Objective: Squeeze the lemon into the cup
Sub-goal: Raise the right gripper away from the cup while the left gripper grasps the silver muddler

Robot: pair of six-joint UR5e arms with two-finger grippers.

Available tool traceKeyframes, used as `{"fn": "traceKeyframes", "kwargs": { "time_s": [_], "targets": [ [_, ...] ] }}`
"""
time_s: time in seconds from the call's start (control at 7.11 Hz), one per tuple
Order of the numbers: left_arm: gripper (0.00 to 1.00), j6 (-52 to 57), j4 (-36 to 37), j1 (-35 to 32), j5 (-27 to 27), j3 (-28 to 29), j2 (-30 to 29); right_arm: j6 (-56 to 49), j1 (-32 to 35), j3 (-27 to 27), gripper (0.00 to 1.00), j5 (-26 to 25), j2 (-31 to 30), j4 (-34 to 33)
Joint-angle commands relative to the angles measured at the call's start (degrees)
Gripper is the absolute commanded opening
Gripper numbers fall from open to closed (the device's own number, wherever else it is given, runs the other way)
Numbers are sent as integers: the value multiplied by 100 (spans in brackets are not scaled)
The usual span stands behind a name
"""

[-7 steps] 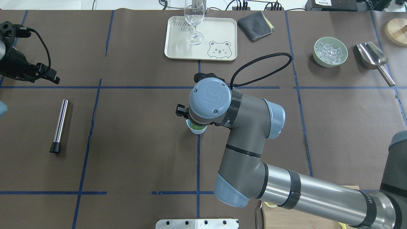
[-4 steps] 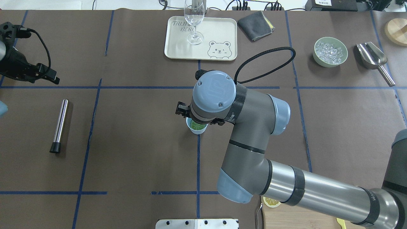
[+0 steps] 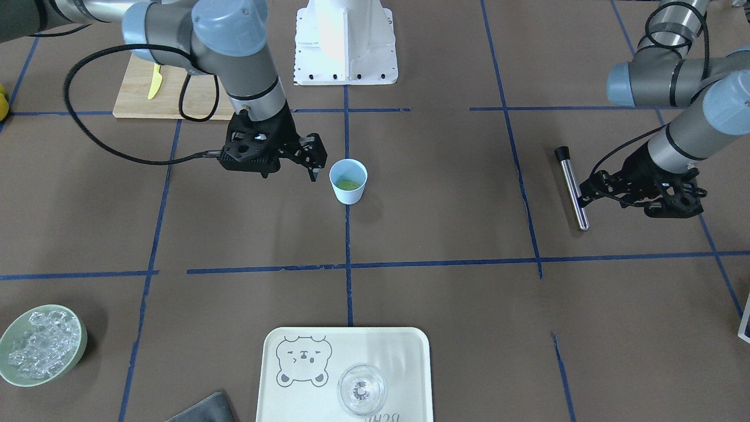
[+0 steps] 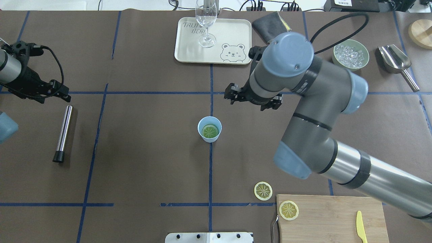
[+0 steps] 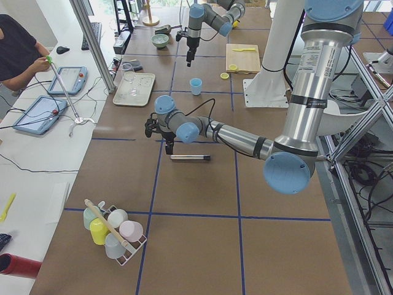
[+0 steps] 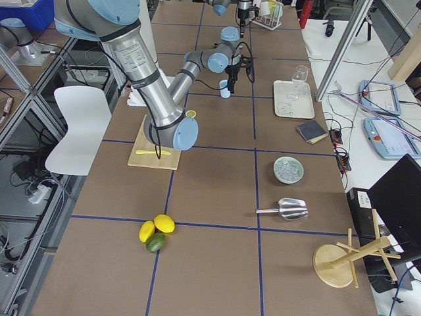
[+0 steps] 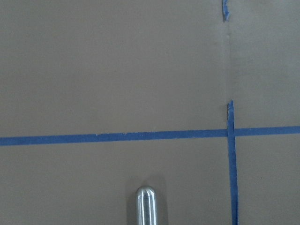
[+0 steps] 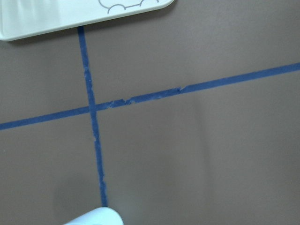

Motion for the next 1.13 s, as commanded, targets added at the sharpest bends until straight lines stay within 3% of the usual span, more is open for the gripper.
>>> {"fn": "traceKeyframes", "kwargs": {
  "time_s": [0.0,0.56,0.99],
  "targets": [
    [100,-76,33,281,165,28,90,-1060,940,119,100,586,-419,-66],
    [100,-32,51,536,412,283,116,-2792,1979,84,100,991,-991,-66],
    [100,-14,51,580,421,441,81,-2928,2236,84,100,1213,-1106,-57]
  ]
}}
